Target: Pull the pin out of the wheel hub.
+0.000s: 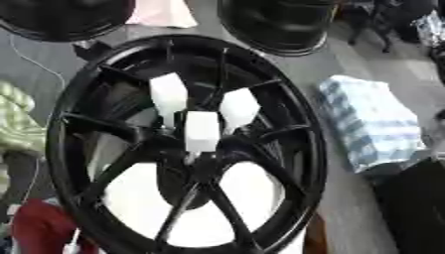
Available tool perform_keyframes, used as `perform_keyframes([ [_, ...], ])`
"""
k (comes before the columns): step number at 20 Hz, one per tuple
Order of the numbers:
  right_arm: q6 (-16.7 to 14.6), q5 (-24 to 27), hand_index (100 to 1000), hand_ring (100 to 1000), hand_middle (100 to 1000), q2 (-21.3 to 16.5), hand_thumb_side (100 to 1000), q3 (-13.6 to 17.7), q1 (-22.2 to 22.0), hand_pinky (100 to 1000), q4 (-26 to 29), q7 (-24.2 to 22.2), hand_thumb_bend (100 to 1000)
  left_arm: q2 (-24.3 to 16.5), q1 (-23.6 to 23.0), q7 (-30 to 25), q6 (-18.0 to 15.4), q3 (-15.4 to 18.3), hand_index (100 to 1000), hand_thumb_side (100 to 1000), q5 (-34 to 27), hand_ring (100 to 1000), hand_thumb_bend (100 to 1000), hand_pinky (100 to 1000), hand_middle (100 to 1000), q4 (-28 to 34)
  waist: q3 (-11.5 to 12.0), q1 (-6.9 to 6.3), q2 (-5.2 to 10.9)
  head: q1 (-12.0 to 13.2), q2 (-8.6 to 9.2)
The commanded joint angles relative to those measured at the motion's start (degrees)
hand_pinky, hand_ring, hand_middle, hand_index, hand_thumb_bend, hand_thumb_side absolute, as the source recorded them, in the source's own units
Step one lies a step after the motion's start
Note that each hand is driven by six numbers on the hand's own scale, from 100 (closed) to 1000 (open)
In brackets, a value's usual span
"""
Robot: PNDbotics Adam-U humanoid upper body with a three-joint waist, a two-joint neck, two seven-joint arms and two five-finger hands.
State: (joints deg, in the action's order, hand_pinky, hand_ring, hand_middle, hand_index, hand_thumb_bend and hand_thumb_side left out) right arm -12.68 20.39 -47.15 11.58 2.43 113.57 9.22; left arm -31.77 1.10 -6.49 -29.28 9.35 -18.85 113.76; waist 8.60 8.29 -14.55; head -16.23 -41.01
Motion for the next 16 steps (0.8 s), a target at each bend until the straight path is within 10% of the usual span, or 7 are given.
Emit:
perform_keyframes([
  [1,-0.12,-1.22,623,653,645,-4.18,392,0.24,0.19,617,1.03,-0.82,100,-0.67,0.18,0.22,0.14,0.25,874,594,0.07,642,100,887,608,0.83,0.09,-0.25,0.97,-0.14,0.36],
  [16,-2.73,-18.76,753,767,736,-23.00,361,-5.94,3.76,760,1.03,-14.52,145,-1.20,-0.29,-0.17,1.03,-0.22,874,595,0.66,623,100,891,608,0.83,0.91,1.12,1.99,-1.27,-0.33],
])
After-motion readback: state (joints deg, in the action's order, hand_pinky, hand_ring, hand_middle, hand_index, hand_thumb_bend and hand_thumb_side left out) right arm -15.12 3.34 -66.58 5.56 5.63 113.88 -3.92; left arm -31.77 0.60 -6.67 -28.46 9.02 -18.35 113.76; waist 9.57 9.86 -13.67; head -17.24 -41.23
